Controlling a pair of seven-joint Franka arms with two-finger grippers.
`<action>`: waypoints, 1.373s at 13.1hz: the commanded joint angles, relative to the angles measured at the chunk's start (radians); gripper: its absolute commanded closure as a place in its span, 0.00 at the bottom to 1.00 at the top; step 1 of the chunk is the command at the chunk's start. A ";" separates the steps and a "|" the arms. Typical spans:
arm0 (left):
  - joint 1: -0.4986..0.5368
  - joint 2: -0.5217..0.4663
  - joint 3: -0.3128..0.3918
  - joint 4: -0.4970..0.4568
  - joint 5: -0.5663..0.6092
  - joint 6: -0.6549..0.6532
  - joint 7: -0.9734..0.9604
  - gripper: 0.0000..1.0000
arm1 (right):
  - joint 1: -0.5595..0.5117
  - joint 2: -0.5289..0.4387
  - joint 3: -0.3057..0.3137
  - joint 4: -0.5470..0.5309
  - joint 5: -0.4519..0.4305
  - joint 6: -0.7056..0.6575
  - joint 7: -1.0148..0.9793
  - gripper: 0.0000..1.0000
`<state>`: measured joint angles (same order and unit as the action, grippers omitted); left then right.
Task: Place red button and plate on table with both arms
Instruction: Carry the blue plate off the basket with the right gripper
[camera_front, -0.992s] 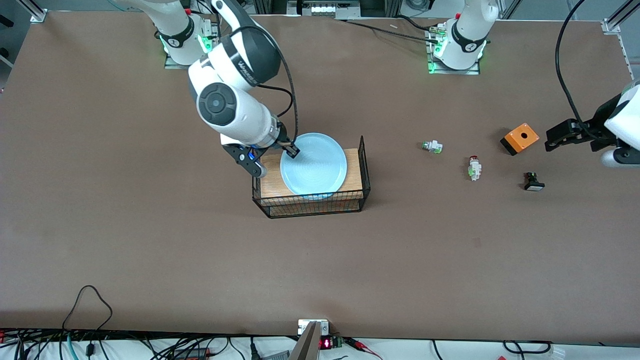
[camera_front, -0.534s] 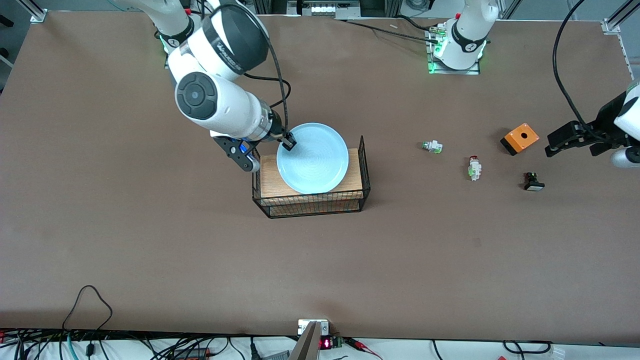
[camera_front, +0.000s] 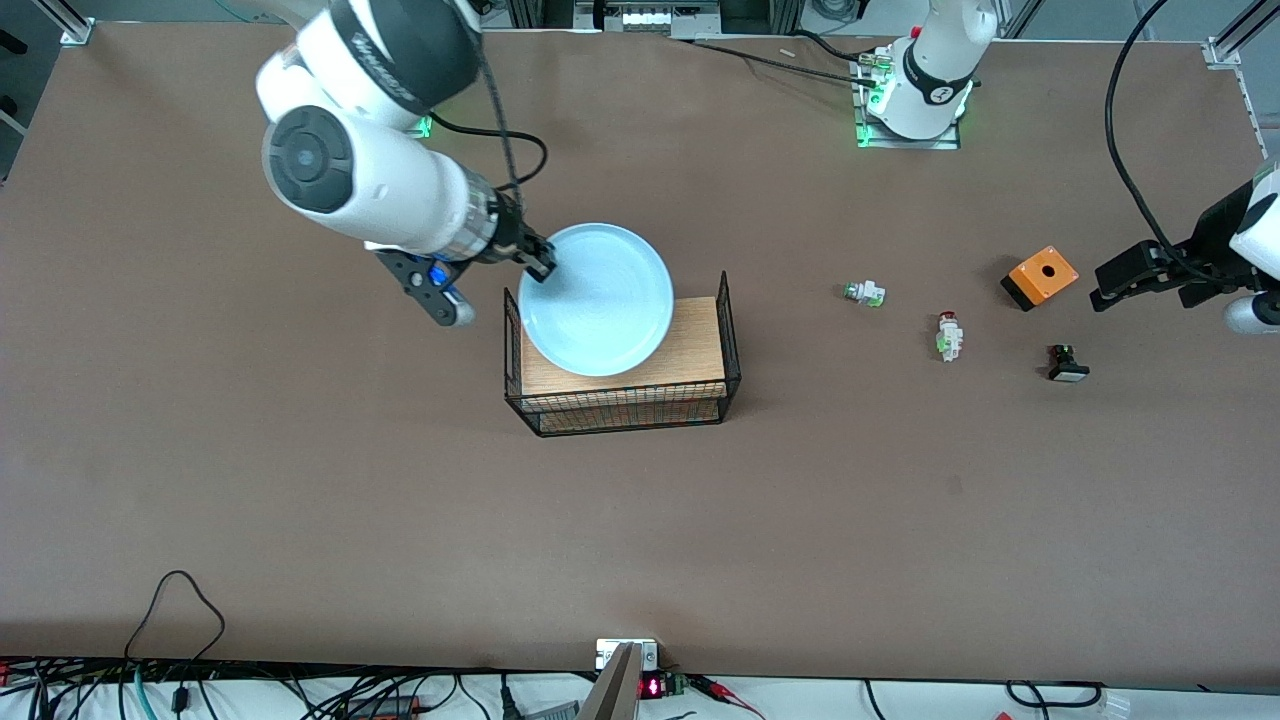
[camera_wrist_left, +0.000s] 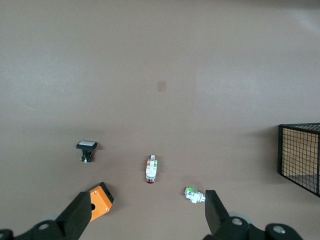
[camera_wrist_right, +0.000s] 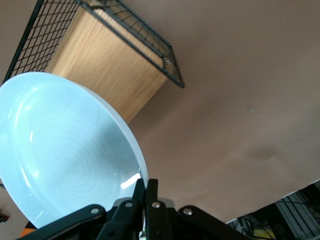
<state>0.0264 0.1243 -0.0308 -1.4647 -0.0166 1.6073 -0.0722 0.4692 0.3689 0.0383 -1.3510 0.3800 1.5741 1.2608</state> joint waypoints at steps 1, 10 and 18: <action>0.004 -0.017 -0.011 -0.006 -0.013 -0.014 -0.006 0.00 | -0.081 -0.034 0.006 0.003 0.017 -0.109 -0.143 1.00; 0.004 -0.069 -0.020 -0.057 -0.013 -0.015 -0.006 0.00 | -0.527 0.025 0.002 -0.022 0.002 -0.287 -0.941 1.00; 0.006 -0.097 -0.021 -0.109 -0.013 0.029 0.045 0.00 | -0.782 0.243 0.002 -0.020 -0.073 -0.165 -1.463 1.00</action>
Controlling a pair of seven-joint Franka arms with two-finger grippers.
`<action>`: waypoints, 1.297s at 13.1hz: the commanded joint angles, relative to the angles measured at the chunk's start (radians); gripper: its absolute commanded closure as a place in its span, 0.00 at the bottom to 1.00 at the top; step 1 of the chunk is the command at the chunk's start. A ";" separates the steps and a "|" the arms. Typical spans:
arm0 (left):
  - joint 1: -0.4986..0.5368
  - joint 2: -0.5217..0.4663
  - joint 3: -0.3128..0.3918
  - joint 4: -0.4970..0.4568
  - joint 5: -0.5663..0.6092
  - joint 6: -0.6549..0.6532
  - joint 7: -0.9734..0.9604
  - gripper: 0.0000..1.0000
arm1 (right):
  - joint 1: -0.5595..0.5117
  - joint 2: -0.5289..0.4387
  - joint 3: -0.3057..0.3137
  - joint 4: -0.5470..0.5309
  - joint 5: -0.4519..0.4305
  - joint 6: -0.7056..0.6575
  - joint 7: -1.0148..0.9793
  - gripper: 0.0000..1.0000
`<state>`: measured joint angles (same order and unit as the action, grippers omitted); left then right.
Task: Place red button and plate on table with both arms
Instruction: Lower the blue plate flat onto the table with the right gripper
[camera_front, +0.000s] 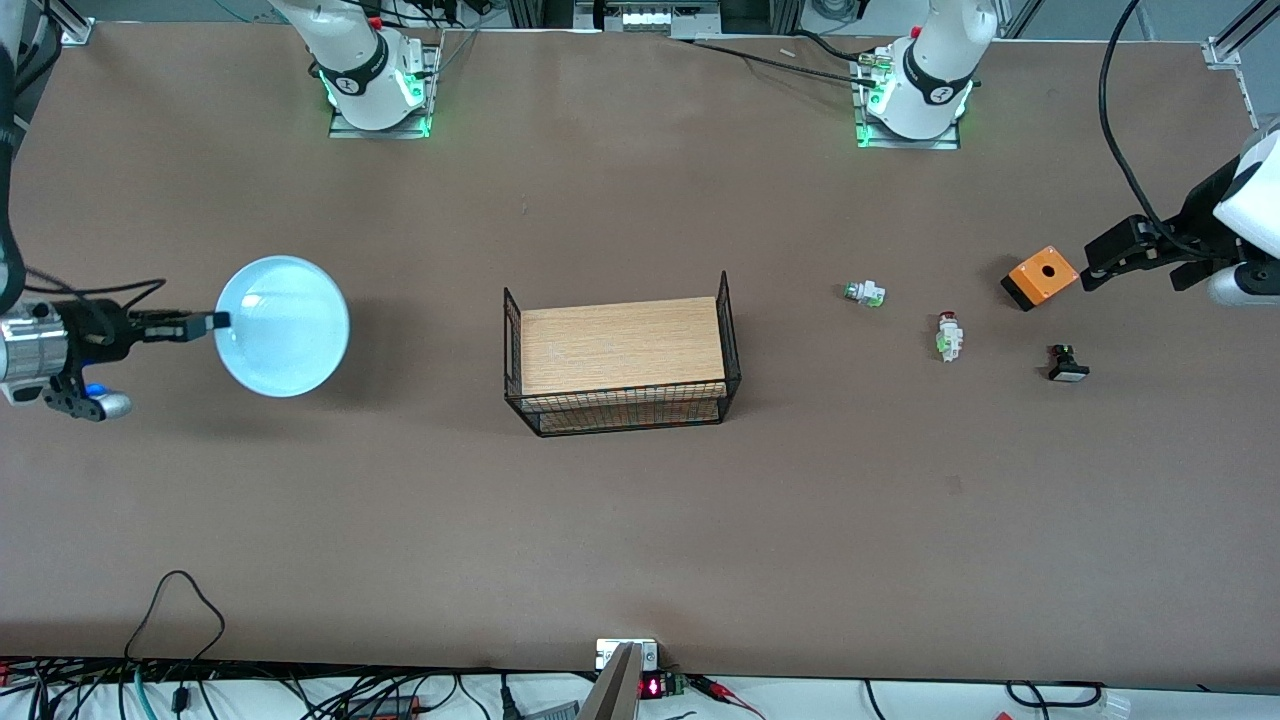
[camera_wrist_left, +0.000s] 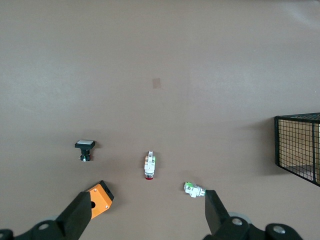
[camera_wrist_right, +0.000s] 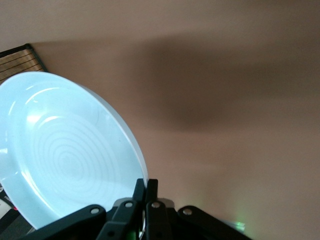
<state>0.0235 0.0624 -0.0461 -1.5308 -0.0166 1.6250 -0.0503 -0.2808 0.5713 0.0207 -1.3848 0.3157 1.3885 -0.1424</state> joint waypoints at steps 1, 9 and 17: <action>0.009 -0.050 -0.005 -0.060 -0.011 0.010 0.018 0.00 | -0.056 0.071 0.019 0.012 -0.007 0.044 -0.094 1.00; 0.010 -0.068 -0.005 -0.081 -0.011 0.009 0.030 0.00 | -0.113 0.191 0.019 0.010 -0.089 0.279 -0.233 1.00; 0.010 -0.068 -0.005 -0.080 -0.011 0.007 0.030 0.00 | -0.152 0.291 0.019 0.009 -0.084 0.464 -0.385 1.00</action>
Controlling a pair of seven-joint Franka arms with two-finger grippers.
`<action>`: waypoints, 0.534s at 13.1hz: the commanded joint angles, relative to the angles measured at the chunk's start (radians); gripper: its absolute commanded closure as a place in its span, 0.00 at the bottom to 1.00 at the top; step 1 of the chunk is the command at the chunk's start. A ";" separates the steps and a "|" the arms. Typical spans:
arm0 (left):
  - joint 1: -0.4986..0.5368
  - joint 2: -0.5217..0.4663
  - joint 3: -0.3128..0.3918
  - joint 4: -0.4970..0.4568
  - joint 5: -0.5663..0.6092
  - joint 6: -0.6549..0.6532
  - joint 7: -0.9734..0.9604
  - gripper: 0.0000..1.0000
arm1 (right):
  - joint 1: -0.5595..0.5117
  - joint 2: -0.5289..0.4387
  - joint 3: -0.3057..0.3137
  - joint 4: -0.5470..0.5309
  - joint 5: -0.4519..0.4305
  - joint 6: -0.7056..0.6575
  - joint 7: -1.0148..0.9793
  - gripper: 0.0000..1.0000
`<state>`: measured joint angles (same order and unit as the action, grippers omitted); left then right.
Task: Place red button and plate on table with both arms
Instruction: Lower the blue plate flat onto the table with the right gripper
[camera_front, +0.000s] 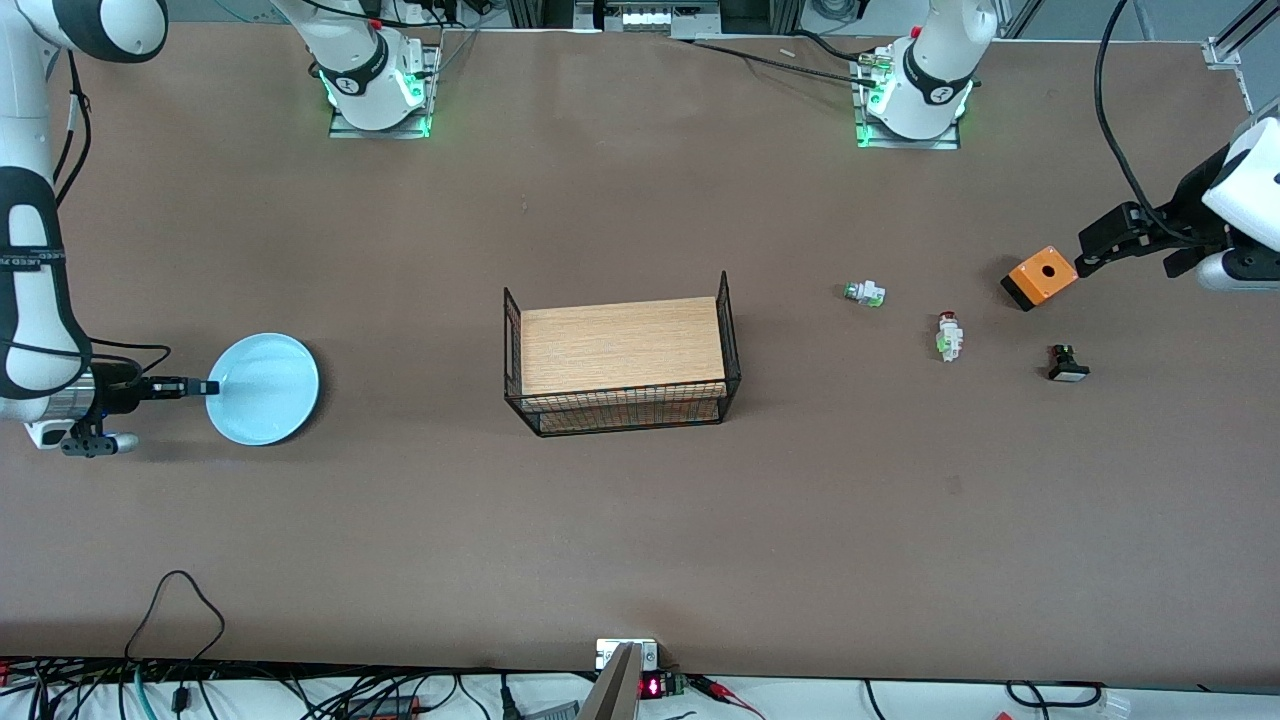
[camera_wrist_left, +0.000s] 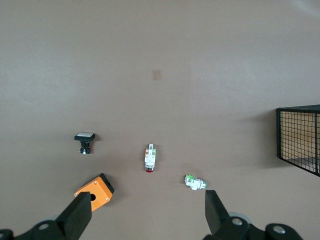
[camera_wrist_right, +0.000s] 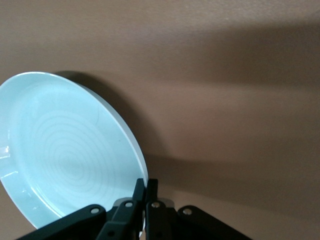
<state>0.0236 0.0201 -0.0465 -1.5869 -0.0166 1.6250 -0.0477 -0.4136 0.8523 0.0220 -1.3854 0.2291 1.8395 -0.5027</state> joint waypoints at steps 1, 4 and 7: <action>0.010 -0.026 -0.004 -0.024 -0.011 0.007 0.028 0.00 | -0.020 0.016 0.018 0.009 0.003 0.020 -0.025 0.99; 0.010 -0.026 -0.004 -0.022 -0.011 0.007 0.028 0.00 | -0.022 0.011 0.019 0.013 0.010 0.004 -0.017 0.86; 0.010 -0.025 -0.001 -0.022 -0.011 0.007 0.028 0.00 | -0.034 0.005 0.019 0.013 0.129 0.000 -0.010 0.50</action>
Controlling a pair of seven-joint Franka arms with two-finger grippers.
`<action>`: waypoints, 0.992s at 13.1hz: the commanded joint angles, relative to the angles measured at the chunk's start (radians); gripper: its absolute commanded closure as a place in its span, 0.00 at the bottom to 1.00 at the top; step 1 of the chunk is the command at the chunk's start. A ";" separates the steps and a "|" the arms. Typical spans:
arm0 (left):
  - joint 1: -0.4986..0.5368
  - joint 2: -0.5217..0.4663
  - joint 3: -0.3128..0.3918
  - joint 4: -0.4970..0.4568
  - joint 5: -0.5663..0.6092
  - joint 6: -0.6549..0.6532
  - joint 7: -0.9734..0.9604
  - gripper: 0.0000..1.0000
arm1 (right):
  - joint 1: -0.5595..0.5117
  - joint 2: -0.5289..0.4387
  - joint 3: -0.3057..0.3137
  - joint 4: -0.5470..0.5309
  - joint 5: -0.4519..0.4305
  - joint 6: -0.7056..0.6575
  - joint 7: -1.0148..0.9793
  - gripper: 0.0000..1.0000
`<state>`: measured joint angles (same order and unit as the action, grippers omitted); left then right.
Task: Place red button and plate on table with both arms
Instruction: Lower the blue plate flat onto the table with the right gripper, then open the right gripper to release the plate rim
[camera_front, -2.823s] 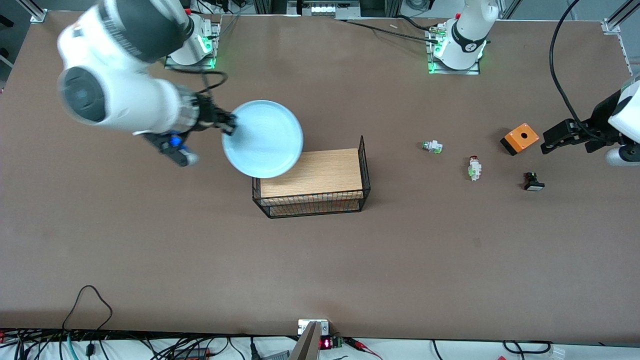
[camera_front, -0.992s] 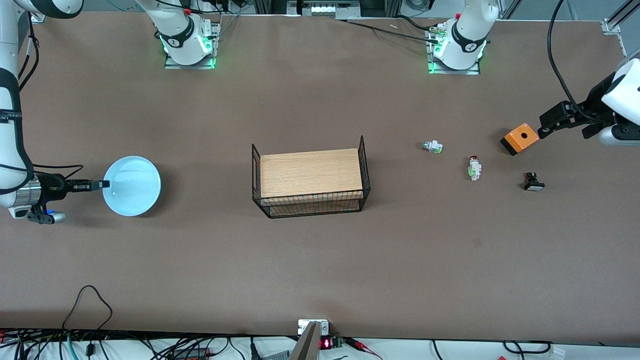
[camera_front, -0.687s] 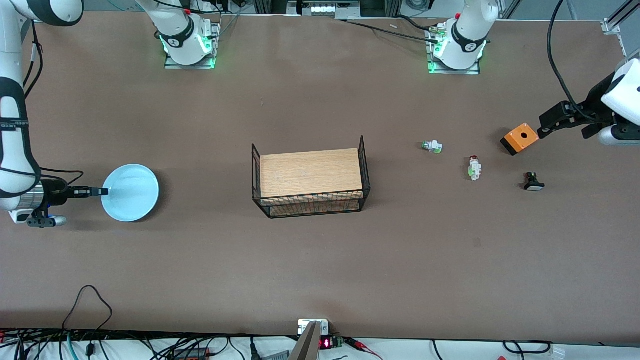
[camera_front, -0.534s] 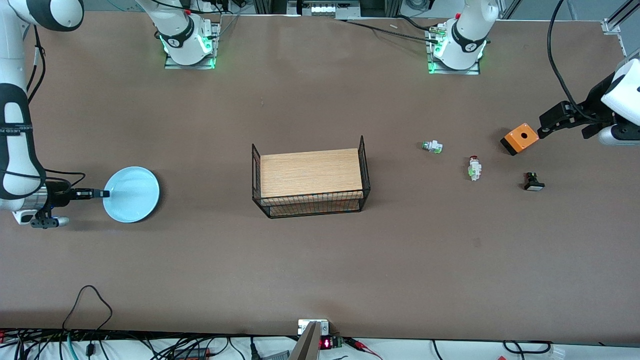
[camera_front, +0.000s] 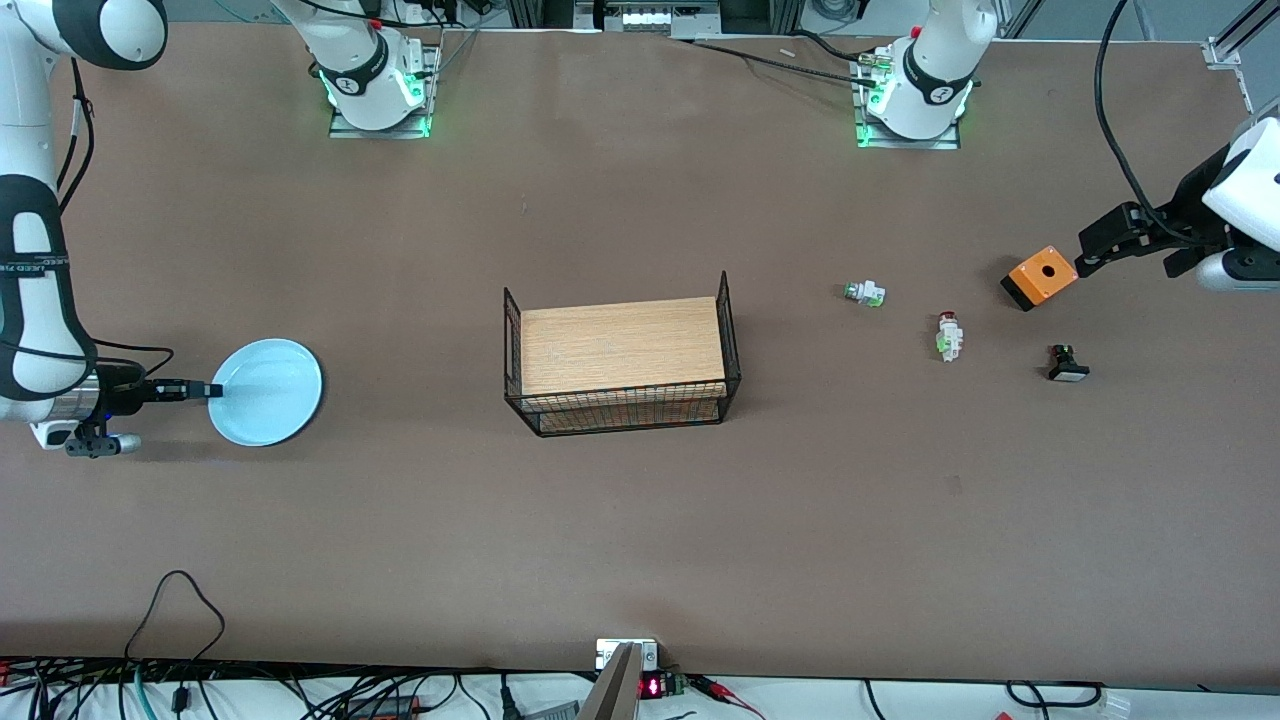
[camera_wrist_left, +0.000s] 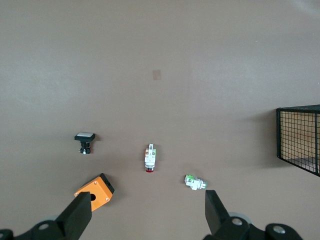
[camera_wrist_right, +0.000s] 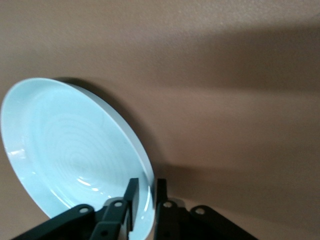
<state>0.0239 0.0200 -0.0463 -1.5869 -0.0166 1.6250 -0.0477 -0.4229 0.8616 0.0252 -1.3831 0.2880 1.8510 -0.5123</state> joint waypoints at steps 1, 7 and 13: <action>0.010 -0.025 0.000 -0.022 -0.011 0.007 0.029 0.00 | -0.028 -0.006 0.016 0.013 0.097 -0.032 0.003 0.38; 0.010 -0.025 0.000 -0.021 -0.011 0.007 0.029 0.00 | -0.051 -0.096 0.013 0.076 0.116 -0.267 0.006 0.22; 0.010 -0.025 0.002 -0.018 -0.011 0.006 0.028 0.00 | 0.133 -0.292 0.016 0.218 0.040 -0.398 0.147 0.02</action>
<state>0.0255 0.0191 -0.0440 -1.5870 -0.0166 1.6250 -0.0476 -0.3712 0.5957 0.0505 -1.2040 0.3653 1.4609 -0.3901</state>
